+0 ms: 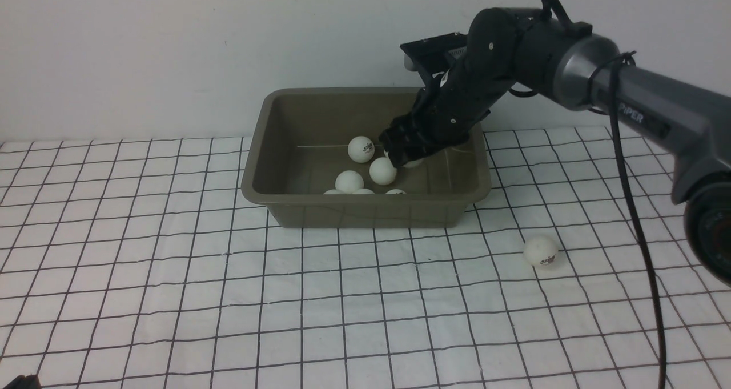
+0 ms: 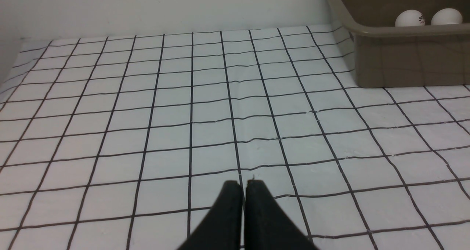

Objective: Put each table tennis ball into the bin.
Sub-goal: Use the right arm to put the table tennis ball into the box, then use the right arm to clamp the table tennis ball closest to it

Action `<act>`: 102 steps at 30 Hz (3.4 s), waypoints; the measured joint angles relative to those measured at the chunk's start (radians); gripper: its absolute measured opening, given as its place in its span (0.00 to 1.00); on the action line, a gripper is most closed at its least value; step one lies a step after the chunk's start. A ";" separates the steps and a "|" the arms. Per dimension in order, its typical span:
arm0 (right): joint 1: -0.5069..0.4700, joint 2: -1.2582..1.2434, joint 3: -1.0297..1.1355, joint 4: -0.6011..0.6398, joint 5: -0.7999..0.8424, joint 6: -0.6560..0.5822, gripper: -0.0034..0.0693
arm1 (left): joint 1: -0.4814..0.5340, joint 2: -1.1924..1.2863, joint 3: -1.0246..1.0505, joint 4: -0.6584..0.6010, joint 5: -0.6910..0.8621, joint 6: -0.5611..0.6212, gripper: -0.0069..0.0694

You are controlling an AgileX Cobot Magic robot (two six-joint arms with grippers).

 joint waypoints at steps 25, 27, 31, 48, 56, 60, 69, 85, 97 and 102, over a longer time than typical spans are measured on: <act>-0.065 -0.240 -0.067 -0.256 0.256 0.114 0.69 | 0.000 0.000 0.000 0.000 0.000 0.000 0.09; -0.100 -0.303 -0.028 -0.258 0.256 0.123 0.69 | 0.000 0.000 0.000 0.000 0.000 0.000 0.09; -0.173 -0.418 0.110 -0.259 0.257 0.128 0.69 | 0.000 0.000 0.000 0.000 0.000 0.000 0.09; -0.240 -0.455 0.544 -0.074 0.173 0.088 0.69 | 0.000 0.000 0.000 0.000 0.000 0.000 0.09; -0.240 -0.368 0.550 -0.053 0.115 0.040 0.69 | 0.000 0.000 0.000 0.000 0.000 0.000 0.09; -0.240 -0.337 0.550 -0.046 0.100 0.032 0.69 | 0.000 0.000 0.000 0.000 0.000 0.000 0.09; -0.240 -0.279 0.550 -0.042 0.093 0.007 0.69 | 0.000 0.000 0.000 0.000 0.000 0.000 0.09; -0.180 -0.195 0.550 -0.052 0.067 0.004 0.67 | 0.000 0.000 0.000 0.000 0.000 0.000 0.09; -0.180 -0.193 0.545 -0.177 0.085 0.049 0.54 | 0.000 0.000 0.000 0.000 0.000 0.000 0.09; -0.180 -0.222 0.471 -0.242 0.147 0.063 0.54 | 0.000 0.000 0.000 0.000 0.000 0.000 0.09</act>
